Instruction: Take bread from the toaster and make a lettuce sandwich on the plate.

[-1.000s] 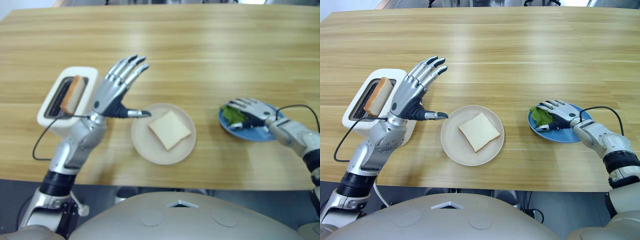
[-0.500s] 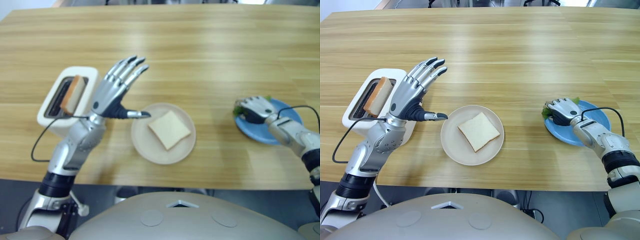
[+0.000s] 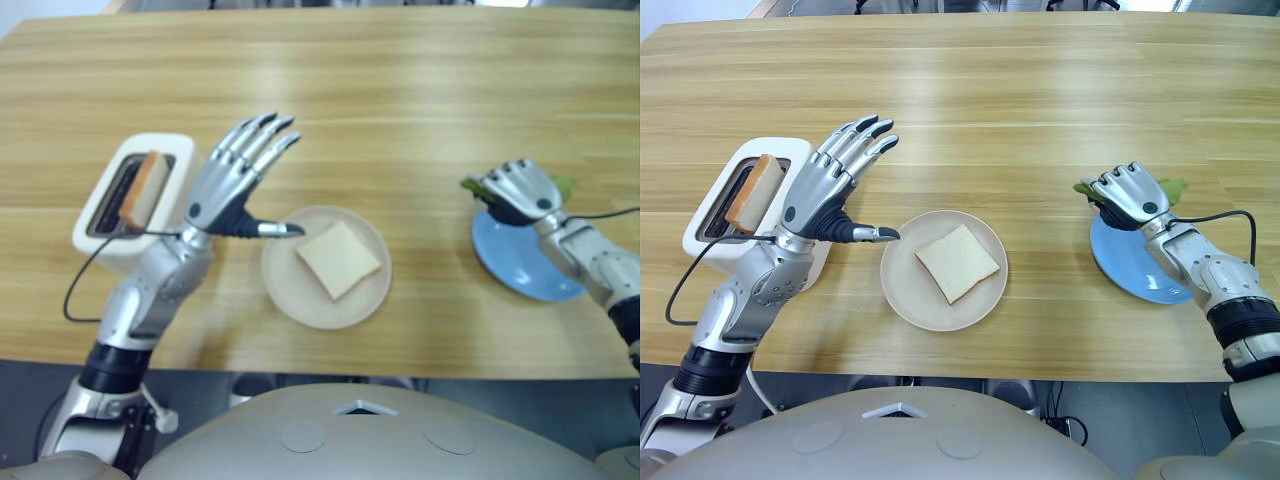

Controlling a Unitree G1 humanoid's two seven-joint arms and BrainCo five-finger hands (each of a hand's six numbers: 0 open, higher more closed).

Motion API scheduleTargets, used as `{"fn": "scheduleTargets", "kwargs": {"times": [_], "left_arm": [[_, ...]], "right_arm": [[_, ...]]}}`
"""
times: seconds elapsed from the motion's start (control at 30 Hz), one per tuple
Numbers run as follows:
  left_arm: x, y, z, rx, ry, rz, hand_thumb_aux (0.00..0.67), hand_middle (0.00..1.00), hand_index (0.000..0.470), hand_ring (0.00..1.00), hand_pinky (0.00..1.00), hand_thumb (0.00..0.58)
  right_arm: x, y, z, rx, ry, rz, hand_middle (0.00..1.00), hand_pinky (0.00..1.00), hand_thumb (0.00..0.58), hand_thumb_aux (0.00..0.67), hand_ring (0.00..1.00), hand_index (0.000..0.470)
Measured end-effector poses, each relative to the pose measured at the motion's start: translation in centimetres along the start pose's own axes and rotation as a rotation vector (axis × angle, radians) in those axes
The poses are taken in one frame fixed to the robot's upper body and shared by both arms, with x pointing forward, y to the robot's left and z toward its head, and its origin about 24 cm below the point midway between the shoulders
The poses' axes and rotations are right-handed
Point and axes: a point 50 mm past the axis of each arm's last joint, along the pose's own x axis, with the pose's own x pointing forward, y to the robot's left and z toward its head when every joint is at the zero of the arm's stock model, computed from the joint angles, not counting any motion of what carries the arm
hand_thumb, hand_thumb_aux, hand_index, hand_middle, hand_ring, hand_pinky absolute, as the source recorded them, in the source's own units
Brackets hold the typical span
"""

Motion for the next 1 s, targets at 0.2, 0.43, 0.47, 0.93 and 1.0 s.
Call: {"fn": "scheduleTargets", "kwargs": {"times": [0.2,0.43,0.47,0.93,1.0], "left_arm": [[0.5,-0.1,-0.5,0.0,0.005,0.012,0.0,0.0,0.0,0.0,0.0,0.0],[1.3,0.8,-1.7,0.013,0.035,0.073,0.0,0.0,0.0,0.0,0.0,0.0],[1.2,1.0,-1.9,0.017,0.043,0.082,0.0,0.0,0.0,0.0,0.0,0.0],[1.2,1.6,-2.9,0.033,0.078,0.121,0.0,0.0,0.0,0.0,0.0,0.0],[1.2,1.6,-2.9,0.032,0.077,0.121,0.0,0.0,0.0,0.0,0.0,0.0]], "right_arm": [[2.0,-2.8,3.3,0.059,-0.098,-0.177,1.0,1.0,0.58,0.67,1.0,0.46],[5.5,-3.5,14.1,0.472,-0.382,-0.244,1.0,1.0,0.58,0.67,1.0,0.46],[5.8,-3.8,15.8,0.515,-0.443,-0.238,1.0,1.0,0.58,0.67,1.0,0.46],[6.7,-3.1,21.4,0.647,-0.642,-0.084,1.0,1.0,0.575,0.607,1.0,0.417],[6.5,-2.4,21.1,0.637,-0.634,-0.042,1.0,1.0,0.546,0.507,1.0,0.348]]}}
